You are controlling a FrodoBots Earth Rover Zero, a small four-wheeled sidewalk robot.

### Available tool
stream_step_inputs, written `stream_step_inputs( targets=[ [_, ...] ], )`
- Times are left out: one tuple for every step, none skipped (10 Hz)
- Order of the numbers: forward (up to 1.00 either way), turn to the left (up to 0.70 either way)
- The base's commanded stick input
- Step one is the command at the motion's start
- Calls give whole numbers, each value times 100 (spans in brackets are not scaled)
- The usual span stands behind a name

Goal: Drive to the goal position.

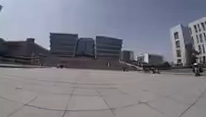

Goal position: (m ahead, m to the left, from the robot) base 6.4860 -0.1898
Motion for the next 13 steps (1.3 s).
stream_step_inputs(
  targets=[
    [45, 0],
    [45, 15],
    [45, 27],
    [45, 16],
    [45, 3],
    [45, 0],
    [45, 0],
    [45, 15],
    [45, 27],
    [45, 12],
    [45, 0],
    [45, 0],
    [45, 0]
  ],
)
